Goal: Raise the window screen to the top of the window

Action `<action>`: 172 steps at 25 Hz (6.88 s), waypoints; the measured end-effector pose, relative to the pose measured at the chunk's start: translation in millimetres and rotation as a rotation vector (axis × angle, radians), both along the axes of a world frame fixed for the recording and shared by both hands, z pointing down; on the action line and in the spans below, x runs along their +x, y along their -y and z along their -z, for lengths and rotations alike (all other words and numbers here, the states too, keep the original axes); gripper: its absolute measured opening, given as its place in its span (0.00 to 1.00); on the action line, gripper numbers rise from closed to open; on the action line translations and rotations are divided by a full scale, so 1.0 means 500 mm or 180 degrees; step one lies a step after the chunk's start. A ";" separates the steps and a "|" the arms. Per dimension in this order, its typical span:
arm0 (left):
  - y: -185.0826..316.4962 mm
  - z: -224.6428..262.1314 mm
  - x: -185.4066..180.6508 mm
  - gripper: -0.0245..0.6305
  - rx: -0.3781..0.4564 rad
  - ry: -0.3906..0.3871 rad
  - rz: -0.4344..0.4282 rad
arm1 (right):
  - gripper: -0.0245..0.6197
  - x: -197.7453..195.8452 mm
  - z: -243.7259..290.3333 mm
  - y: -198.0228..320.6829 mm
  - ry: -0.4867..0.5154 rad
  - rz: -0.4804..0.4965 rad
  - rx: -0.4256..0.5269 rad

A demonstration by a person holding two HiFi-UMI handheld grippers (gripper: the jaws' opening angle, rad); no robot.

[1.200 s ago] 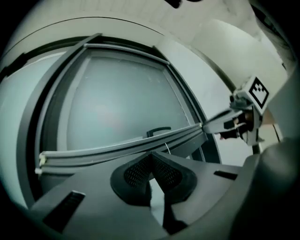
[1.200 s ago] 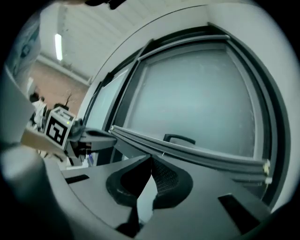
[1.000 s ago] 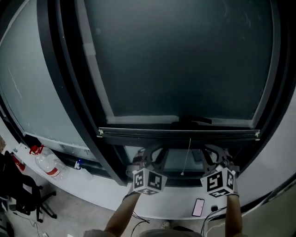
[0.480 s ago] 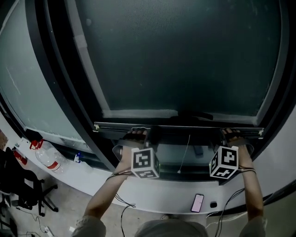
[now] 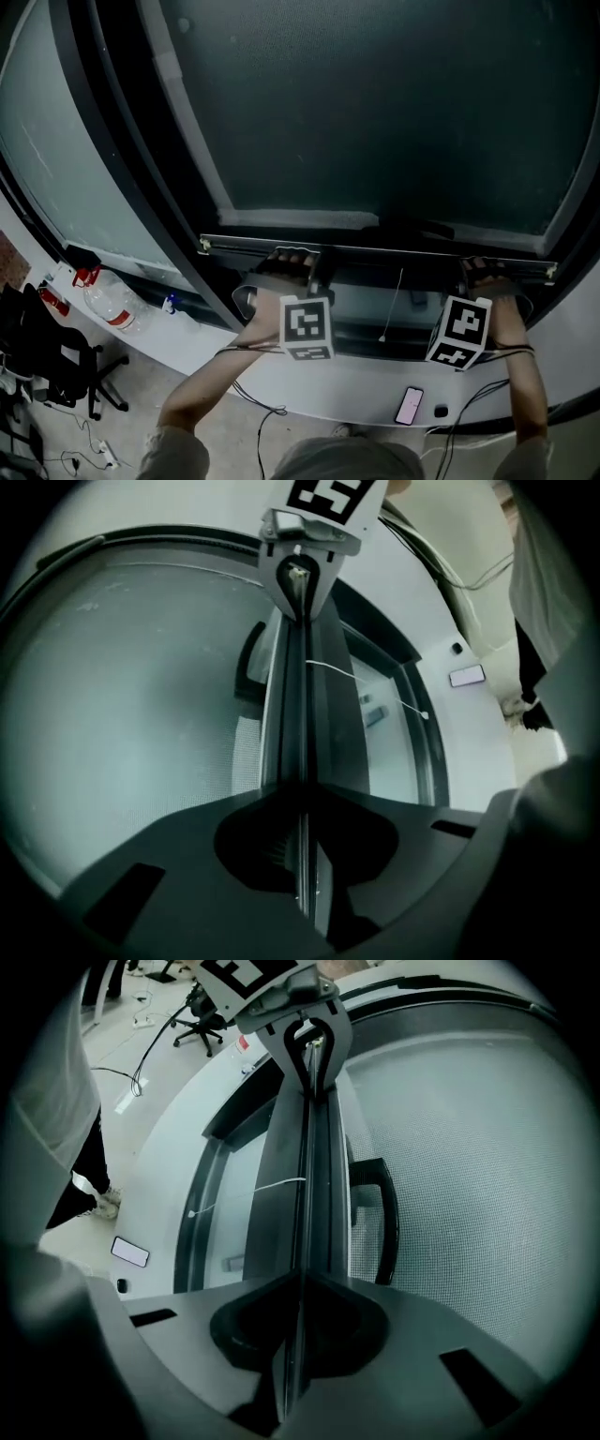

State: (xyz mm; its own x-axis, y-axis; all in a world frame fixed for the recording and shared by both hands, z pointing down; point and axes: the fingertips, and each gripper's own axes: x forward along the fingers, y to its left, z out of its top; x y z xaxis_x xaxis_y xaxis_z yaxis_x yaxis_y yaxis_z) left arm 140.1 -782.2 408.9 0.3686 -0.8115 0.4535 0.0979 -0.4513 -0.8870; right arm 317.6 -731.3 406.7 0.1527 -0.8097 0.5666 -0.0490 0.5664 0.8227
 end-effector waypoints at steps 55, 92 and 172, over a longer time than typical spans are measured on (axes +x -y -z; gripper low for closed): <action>0.063 1.105 -0.013 0.07 0.1579 -0.0782 0.0077 | 0.07 -0.022 1.115 0.046 -0.0288 0.0231 0.2416; -0.039 1.396 -0.073 0.13 0.1896 -0.4459 -0.1211 | 0.09 -0.045 1.369 -0.040 0.1502 0.0894 0.4386; -1.223 -0.090 -0.459 0.04 -0.0879 -0.4811 0.0476 | 0.05 -0.476 -0.125 -1.207 0.4794 -0.0789 0.1700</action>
State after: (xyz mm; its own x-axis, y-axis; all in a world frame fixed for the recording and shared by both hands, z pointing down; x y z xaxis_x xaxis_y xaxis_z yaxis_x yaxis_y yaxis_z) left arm -89.5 -170.6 453.9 0.5328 -0.8380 -0.1182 -0.8441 -0.5361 -0.0040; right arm 79.8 -127.9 469.4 -0.1024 -0.9947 -0.0083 -0.9941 0.1020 0.0363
